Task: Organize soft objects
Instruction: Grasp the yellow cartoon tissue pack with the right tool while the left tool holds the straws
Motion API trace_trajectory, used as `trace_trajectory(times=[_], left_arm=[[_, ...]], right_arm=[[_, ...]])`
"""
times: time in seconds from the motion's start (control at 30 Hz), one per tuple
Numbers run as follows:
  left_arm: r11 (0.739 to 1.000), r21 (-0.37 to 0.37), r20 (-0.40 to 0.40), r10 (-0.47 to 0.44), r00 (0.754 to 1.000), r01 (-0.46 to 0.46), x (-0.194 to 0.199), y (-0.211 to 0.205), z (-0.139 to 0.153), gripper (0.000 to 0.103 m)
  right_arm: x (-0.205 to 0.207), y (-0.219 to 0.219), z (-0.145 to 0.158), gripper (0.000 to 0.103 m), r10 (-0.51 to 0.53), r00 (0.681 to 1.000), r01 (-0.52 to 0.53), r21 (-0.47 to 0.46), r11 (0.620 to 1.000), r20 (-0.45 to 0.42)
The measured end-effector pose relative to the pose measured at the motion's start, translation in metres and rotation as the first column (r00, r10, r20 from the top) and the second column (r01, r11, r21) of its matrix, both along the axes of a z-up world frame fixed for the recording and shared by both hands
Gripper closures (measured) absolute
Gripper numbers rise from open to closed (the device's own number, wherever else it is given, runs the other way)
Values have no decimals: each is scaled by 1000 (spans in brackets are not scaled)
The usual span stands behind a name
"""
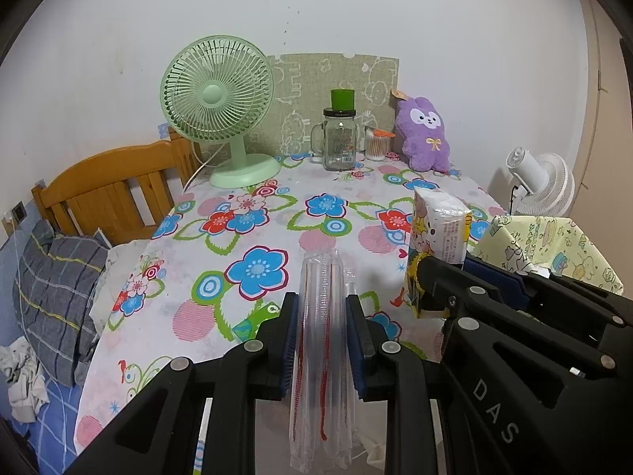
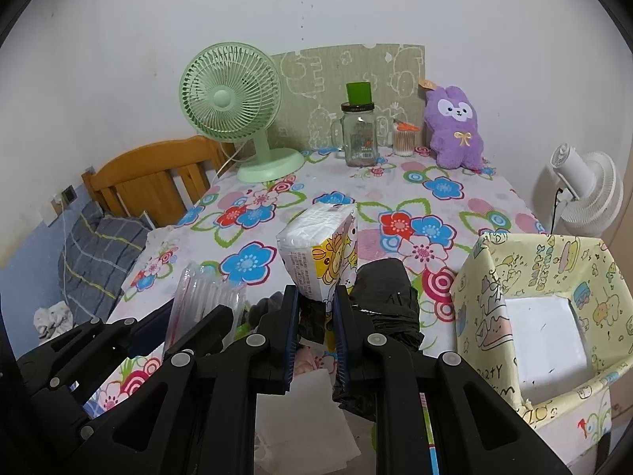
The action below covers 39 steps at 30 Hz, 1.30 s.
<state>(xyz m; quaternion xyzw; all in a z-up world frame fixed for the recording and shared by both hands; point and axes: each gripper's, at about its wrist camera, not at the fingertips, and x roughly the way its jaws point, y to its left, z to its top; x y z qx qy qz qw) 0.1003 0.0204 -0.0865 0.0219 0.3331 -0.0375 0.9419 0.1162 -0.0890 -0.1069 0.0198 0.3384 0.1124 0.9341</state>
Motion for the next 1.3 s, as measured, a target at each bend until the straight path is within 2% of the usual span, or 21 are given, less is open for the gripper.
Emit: trace_trajectory(times=[0.43,0.6,0.83,1.2,1.3], left_arm=[[1000,2,-28,15,999,-15,3,6,-13,81],[1000,0,-43,23,999,-23,5,8,-20,81],[1000,-4,-67,16,998,-16,7,9,-30,81],[1000,-14,-94,-20,995,19,13,0,-43,81],[1000,-16,-105,-24,994,22,15,-2,-48,81]], right_arm=[[5,6,-13,80,18,999,-17,8,1000,-41],[10,9,-21,65,12,998,-12,-10,1000,-66],[14,7,-32,61,-1,995,-1,-17,1000,-98],[16,-9,-44,45,-64,990,57,-60,997,-122],[16,-15,-49,45,-79,988,71,-67,995,-134]])
